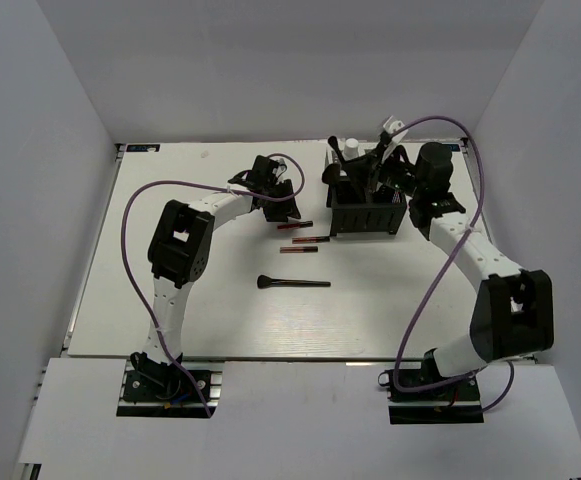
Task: Organize the makeup
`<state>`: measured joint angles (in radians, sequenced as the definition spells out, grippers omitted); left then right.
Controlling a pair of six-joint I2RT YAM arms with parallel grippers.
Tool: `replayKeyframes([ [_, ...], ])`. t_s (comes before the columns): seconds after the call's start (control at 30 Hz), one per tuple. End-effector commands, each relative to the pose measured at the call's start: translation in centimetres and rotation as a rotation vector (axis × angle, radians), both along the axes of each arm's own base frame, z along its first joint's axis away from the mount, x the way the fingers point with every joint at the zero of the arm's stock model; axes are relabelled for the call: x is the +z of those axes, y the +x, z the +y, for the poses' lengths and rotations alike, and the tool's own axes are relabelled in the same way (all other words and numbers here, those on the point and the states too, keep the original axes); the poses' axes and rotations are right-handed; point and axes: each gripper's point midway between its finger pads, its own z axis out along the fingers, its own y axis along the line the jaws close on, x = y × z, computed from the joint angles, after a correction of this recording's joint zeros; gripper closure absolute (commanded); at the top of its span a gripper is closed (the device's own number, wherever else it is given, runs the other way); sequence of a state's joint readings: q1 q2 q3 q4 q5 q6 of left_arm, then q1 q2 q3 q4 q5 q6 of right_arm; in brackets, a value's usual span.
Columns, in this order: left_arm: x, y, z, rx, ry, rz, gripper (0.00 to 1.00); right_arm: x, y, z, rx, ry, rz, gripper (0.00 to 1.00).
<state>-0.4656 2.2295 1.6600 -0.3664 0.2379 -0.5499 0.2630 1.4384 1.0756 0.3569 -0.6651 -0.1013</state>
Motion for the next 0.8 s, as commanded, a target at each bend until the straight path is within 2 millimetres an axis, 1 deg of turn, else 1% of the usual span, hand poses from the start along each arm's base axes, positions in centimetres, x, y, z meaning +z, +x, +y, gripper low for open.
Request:
replayKeyframes([
  [0.0,1.3,-1.5,0.6,-0.010,0.015,0.032,0.46,4.8,1.9,-0.3,0.016,0.152,-0.113,1.00],
  [0.03,1.4,-1.5,0.6,-0.010,0.014,0.030,0.46,4.7,2.7,-0.6,0.011,0.166,-0.138,1.00],
  [0.1,1.4,-1.5,0.7,-0.008,0.017,0.029,0.46,4.0,3.3,-0.7,0.030,0.162,-0.147,1.00],
  [0.13,1.5,-1.5,0.7,-0.009,0.015,0.028,0.46,2.6,4.3,-0.7,0.029,0.156,-0.111,1.00],
  [0.17,1.5,-1.6,0.7,-0.008,0.017,0.029,0.46,2.1,4.5,-0.5,0.054,0.151,-0.094,1.00],
  [0.2,1.5,-1.5,0.8,-0.006,0.019,0.029,0.46,2.0,5.0,-0.9,0.051,0.147,-0.102,1.00],
  [0.23,1.5,-1.6,0.8,-0.006,0.020,0.031,0.46,1.2,5.5,-1.0,0.044,0.139,-0.108,1.00],
  [0.3,1.5,-1.5,0.8,-0.004,0.021,0.031,0.46,1.1,6.3,-1.4,0.026,0.135,-0.134,1.00],
  [0.33,1.5,-1.5,0.8,-0.003,0.019,0.030,0.46,0.2,6.8,-1.5,0.020,0.126,-0.123,1.00],
  [0.4,1.5,-1.5,0.8,-0.001,0.022,0.031,0.46,-0.8,7.2,-1.4,0.018,0.117,-0.111,1.00],
  [0.43,1.4,-1.5,0.8,0.000,0.023,0.034,0.46,-1.8,7.4,-1.6,0.014,0.109,-0.095,1.00],
  [0.53,1.4,-1.6,0.9,0.002,0.025,0.038,0.46,-3.5,7.4,-1.8,0.018,0.090,-0.077,1.00],
  [0.57,1.3,-1.6,0.9,0.002,0.028,0.038,0.46,-3.8,7.4,-1.8,0.018,0.089,-0.070,0.94],
  [0.6,1.4,-1.6,0.9,0.002,0.026,0.040,0.46,-4.0,7.3,-1.8,0.018,0.088,-0.064,0.91],
  [0.7,1.3,-1.7,1.0,0.002,0.028,0.044,0.46,-4.7,7.4,-2.1,0.014,0.069,-0.071,0.76],
  [0.73,1.2,-1.7,0.9,0.002,0.029,0.045,0.46,-5.0,7.6,-2.4,0.006,0.066,-0.070,0.73],
  [0.77,1.2,-1.7,0.9,0.001,0.029,0.044,0.46,-4.9,7.5,-2.4,0.006,0.065,-0.069,0.67],
])
